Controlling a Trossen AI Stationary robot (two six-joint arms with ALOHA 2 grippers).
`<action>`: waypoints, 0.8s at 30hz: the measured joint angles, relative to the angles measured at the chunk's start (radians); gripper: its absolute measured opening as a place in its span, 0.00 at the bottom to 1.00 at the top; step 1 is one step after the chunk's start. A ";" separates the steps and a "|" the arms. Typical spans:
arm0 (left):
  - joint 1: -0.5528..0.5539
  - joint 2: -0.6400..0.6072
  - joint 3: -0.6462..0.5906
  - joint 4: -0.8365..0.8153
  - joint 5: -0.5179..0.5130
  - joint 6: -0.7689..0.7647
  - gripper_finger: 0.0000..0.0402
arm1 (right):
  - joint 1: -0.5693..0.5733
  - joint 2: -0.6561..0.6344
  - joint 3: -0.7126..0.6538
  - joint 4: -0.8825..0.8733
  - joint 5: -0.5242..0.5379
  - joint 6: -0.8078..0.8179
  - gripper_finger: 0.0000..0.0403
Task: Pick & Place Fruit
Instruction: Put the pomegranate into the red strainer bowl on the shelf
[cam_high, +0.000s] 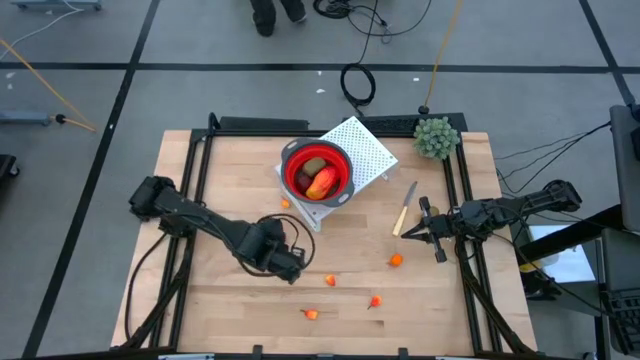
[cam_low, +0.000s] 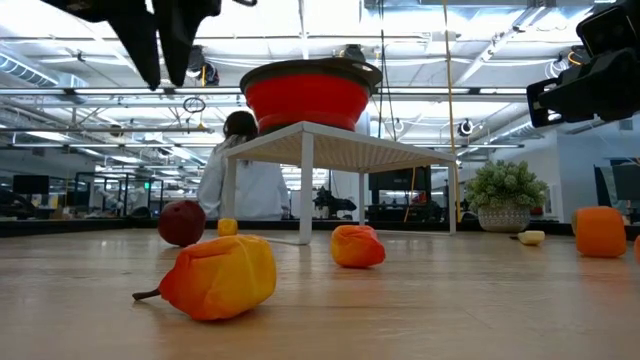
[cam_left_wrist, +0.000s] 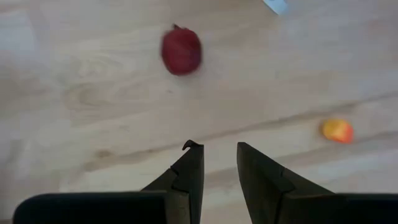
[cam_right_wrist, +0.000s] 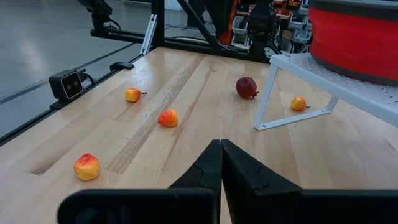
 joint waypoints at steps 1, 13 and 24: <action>0.006 -0.002 -0.008 -0.001 -0.001 0.002 0.23 | 0.000 0.000 0.000 0.000 0.000 0.000 0.00; 0.047 -0.009 -0.117 0.081 0.001 0.056 0.24 | 0.000 0.000 0.000 -0.002 0.000 0.000 0.00; 0.047 -0.009 -0.183 0.109 0.000 0.036 0.59 | 0.000 0.000 0.000 -0.001 0.000 0.000 0.00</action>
